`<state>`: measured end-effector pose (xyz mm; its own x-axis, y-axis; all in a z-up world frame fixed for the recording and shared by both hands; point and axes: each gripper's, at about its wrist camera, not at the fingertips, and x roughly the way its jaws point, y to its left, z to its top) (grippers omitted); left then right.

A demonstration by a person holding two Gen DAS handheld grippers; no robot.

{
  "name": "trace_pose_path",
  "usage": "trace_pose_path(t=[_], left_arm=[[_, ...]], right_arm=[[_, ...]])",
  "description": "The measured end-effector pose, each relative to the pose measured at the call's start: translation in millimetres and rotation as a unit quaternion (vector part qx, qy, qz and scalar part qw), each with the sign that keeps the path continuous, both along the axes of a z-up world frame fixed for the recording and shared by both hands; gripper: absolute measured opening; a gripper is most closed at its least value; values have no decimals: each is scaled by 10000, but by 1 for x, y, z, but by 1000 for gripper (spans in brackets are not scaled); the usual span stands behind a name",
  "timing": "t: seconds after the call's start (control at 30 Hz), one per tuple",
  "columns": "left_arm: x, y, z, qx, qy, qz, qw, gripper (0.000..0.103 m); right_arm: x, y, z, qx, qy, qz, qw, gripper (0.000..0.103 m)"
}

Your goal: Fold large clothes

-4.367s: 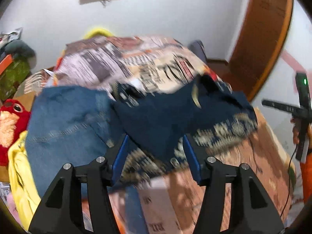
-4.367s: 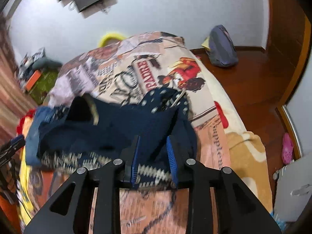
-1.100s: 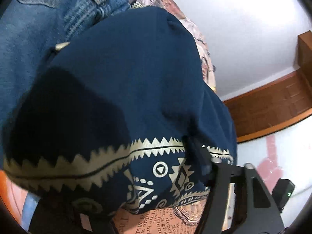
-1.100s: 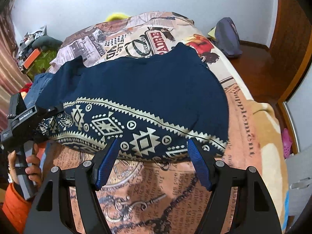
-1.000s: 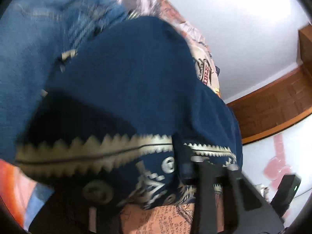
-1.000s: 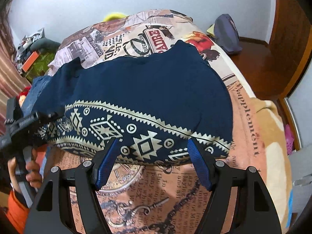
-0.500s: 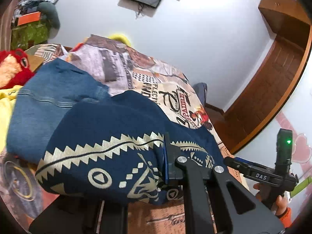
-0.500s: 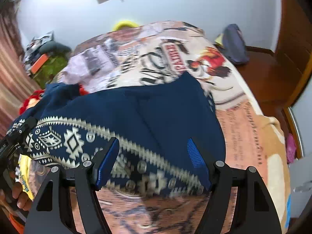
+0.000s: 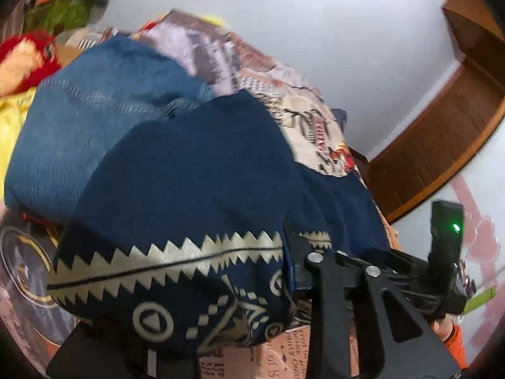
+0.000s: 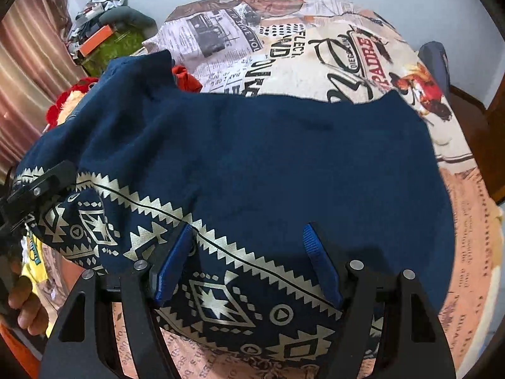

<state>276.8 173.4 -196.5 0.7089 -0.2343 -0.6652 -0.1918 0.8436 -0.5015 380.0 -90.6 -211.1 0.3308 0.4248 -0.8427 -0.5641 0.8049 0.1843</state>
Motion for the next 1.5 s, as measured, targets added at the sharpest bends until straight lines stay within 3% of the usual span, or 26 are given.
trace_pose_path(t=[0.13,0.2,0.27,0.37,0.53,0.7,0.83,1.0,1.17,1.37,1.5], left_arm=[[2,10,-15,-266,72,224,9994,35],[4,7,-8,-216,-52,273,9994,23],[9,-10,10,143,-198,112,9996,16],[24,-47,43,868,-398,-194,9952,15],[49,-128,91,1776,-831,-1040,9751,15],[58,-211,101,2280,-1005,-2049,9465,15],[64,-259,83,2305,-735,-2793,9292,15],[70,-282,46,2172,-258,-3162,9231,16],[73,-303,10,2059,121,-3470,9149,20],[83,-302,0,1746,421,-3491,9197,31],[72,-303,10,1914,435,-3490,9163,36]], right_arm=[[-2,-3,-7,16,-24,23,10000,77],[-4,-2,-6,-22,-62,44,10000,77],[-6,-1,-5,-41,-74,57,9999,77],[-6,-7,-3,-19,-113,-46,9999,77],[-8,-32,-3,327,110,-177,9992,77],[-4,-70,-4,789,561,-491,9941,76],[-13,-120,2,866,556,-923,9904,75],[-28,-201,2,622,406,-1772,9814,75],[-37,-255,4,570,378,-2389,9686,75],[-49,-271,21,636,180,-2557,9645,75],[-56,-271,40,666,-38,-2544,9648,75]])
